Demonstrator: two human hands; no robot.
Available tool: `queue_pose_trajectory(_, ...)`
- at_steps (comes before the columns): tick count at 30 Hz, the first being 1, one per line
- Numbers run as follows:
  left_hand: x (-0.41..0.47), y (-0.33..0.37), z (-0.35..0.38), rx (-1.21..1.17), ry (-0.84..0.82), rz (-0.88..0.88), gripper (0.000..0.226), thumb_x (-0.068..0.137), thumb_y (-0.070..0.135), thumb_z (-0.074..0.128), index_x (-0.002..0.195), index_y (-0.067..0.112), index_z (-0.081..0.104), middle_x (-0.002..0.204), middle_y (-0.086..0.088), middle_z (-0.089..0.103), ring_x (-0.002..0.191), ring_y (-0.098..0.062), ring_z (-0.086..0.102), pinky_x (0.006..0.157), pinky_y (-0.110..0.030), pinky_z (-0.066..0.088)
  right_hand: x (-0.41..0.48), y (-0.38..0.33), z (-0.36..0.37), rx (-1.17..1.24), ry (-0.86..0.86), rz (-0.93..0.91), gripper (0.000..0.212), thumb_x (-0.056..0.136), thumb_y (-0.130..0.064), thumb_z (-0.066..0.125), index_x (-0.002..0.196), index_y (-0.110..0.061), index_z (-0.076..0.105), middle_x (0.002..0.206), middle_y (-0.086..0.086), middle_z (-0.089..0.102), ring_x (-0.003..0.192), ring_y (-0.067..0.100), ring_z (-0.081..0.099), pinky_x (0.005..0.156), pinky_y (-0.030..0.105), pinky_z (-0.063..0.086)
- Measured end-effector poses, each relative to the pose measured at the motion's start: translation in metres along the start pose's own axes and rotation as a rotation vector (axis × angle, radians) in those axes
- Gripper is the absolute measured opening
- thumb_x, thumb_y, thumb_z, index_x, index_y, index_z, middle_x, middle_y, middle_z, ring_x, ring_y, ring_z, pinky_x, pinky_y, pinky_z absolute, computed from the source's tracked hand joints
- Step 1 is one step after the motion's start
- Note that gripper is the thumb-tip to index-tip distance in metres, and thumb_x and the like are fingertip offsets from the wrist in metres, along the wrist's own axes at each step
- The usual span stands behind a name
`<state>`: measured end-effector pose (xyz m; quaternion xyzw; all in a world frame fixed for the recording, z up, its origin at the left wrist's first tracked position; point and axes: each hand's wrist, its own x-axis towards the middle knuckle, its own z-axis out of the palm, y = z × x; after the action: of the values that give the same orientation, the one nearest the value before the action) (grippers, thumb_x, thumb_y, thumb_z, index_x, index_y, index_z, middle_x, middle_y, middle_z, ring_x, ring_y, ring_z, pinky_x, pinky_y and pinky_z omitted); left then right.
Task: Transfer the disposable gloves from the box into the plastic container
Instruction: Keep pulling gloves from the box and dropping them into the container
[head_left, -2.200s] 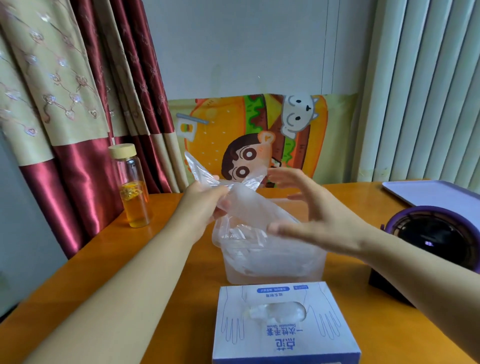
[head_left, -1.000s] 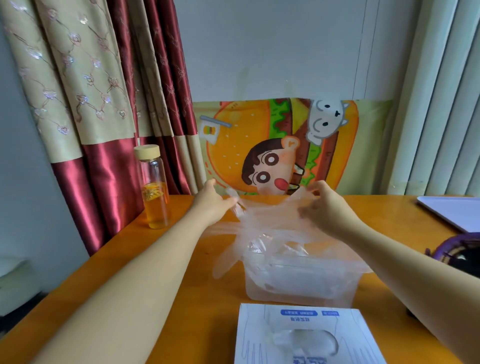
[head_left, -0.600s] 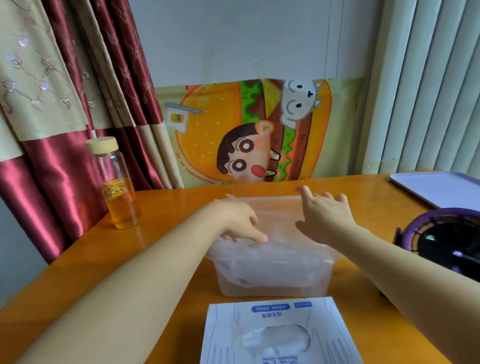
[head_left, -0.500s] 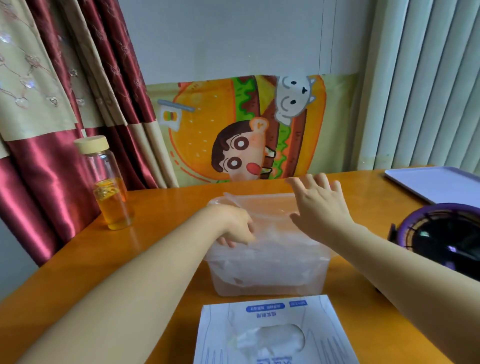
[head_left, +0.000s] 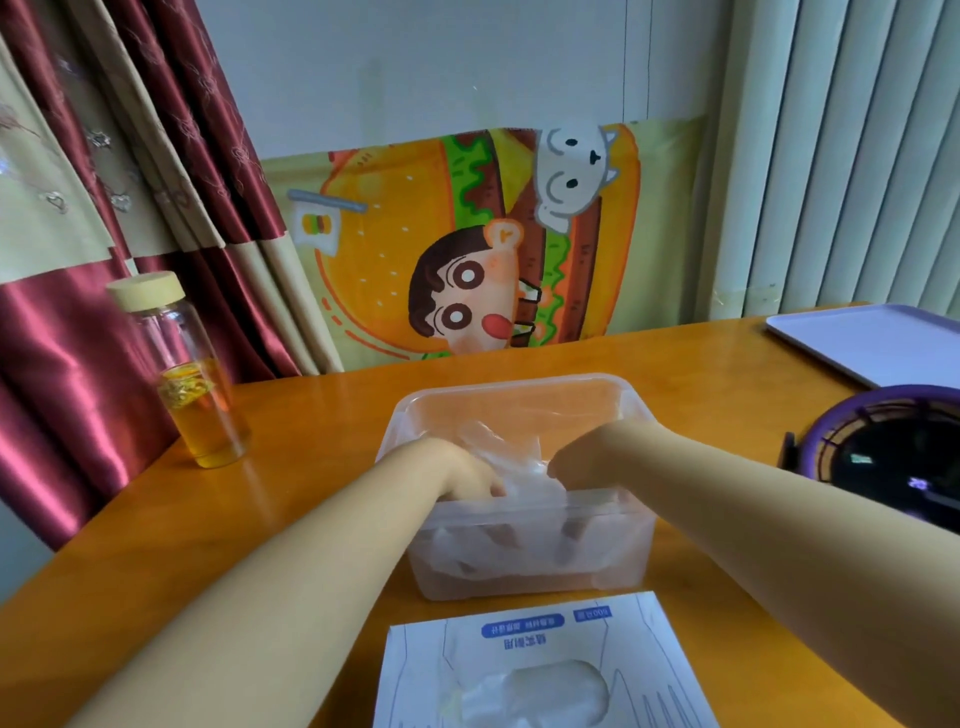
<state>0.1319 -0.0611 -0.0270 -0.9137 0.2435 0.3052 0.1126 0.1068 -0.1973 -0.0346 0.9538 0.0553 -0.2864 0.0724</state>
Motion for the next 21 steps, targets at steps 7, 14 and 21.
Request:
queue_pose_trajectory(7,-0.030,-0.011,-0.015,-0.189,0.113,0.039,0.052,0.098,0.033,0.049,0.147,0.030,0.034,0.146,0.003,0.044,0.120,-0.018,0.056,0.097,-0.031,0.049,-0.007,0.003,-0.004,0.047,0.155,-0.018,0.081,0.077,-0.057,0.067,0.137,-0.007,0.045,0.122,0.004,0.056,0.109,0.024,0.054,0.100,0.036,0.045)
queue_pose_trajectory(14,-0.091,-0.027,-0.016,-0.258,0.534,0.147,0.031,0.096,0.027,0.054,0.127,0.030,0.057,0.119,0.012,0.060,0.093,-0.002,0.061,0.073,-0.014,0.045,-0.068,-0.006,-0.009,0.271,0.765,-0.216,0.031,0.084,-0.035,0.068,0.112,-0.022,0.067,0.106,-0.006,0.068,0.086,0.006,0.062,0.080,0.025,0.053)
queue_pose_trajectory(21,-0.139,-0.018,0.044,-0.454,0.178,0.250,0.026,0.089,0.032,0.065,0.113,0.034,0.055,0.120,0.007,0.061,0.100,-0.005,0.064,0.088,-0.028,0.055,-0.125,-0.045,0.043,0.064,0.452,-0.503,0.022,0.093,-0.022,0.058,0.109,-0.032,0.069,0.104,-0.017,0.065,0.077,-0.003,0.053,0.070,0.007,0.039)
